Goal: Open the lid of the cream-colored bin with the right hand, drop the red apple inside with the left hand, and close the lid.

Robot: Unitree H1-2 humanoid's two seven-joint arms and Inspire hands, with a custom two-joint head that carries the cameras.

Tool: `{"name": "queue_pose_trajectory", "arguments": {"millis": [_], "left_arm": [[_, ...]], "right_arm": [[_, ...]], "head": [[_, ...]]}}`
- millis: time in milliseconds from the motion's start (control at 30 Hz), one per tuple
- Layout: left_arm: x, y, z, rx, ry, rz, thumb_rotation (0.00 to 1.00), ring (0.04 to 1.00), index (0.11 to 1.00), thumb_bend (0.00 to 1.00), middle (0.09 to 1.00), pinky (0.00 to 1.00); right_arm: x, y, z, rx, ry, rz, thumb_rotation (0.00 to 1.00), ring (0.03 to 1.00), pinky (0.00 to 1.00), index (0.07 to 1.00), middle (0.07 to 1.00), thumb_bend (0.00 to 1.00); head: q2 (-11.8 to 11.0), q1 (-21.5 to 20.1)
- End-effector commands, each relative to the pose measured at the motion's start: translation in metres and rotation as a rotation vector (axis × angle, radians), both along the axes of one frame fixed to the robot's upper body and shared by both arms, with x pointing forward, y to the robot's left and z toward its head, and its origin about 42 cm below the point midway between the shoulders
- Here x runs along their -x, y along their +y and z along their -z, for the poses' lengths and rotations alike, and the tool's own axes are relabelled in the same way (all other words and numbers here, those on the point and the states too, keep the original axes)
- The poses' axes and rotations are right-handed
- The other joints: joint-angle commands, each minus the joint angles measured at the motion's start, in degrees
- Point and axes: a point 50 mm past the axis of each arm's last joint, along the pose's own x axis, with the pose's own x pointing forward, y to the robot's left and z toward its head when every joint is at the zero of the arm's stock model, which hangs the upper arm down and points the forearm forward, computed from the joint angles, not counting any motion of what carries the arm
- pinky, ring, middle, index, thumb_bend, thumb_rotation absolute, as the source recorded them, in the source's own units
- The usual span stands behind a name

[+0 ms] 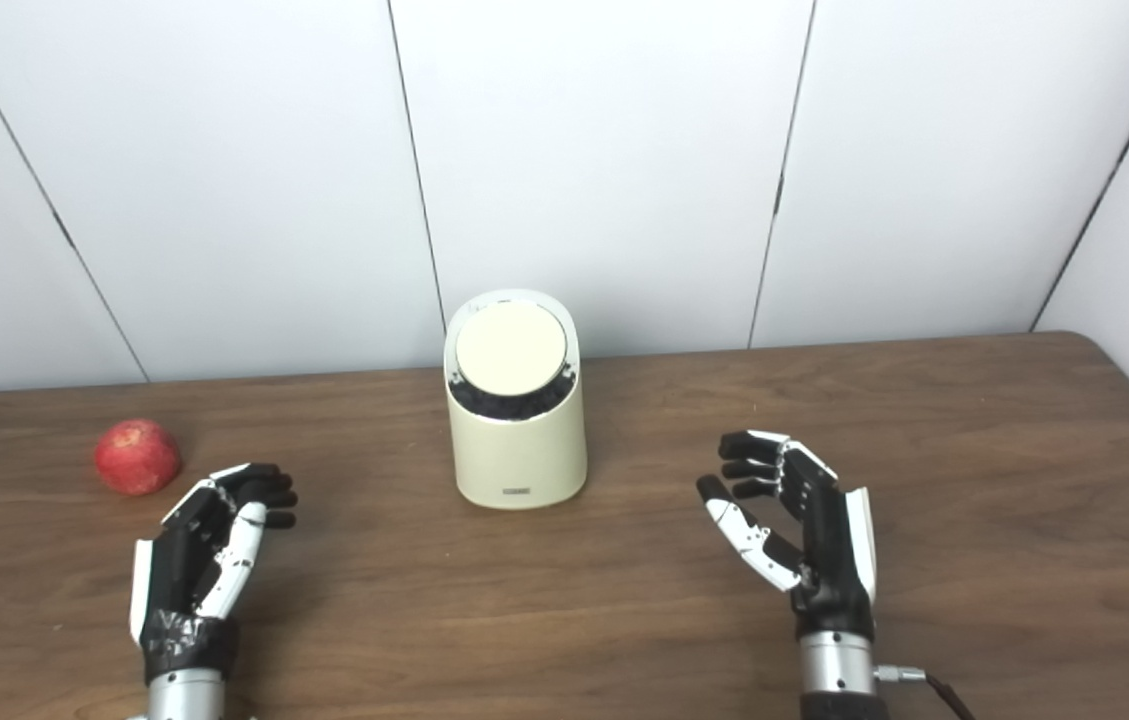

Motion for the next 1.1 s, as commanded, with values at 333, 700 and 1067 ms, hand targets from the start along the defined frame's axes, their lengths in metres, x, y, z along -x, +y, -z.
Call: {"name": "queue_pose_trajectory", "arguments": {"millis": [333,700,1067], "left_arm": [[-0.002,0.002,-0.008,-0.013,-0.044,-0.002,0.36,0.596,0.594,0.29,0.609,0.56],[-0.006,-0.001,-0.007,-0.008,-0.039,0.003,0.35,0.596,0.594,0.30,0.608,0.55],[-0.014,-0.002,-0.003,-0.010,-0.044,0.007,0.36,0.595,0.591,0.29,0.610,0.55]], "right_arm": [[0.001,0.001,-0.007,-0.001,-0.034,0.001,0.32,0.596,0.52,0.602,0.621,0.32],[-0.003,-0.001,-0.011,0.051,-0.019,-0.017,0.41,0.641,0.57,0.670,0.670,0.37],[-0.020,-0.002,-0.104,0.214,-0.064,-0.070,0.92,0.956,0.89,0.991,0.971,0.79]], "head": [[0.0,0.0],[-0.3,-0.3],[-1.3,-1.4]]}}
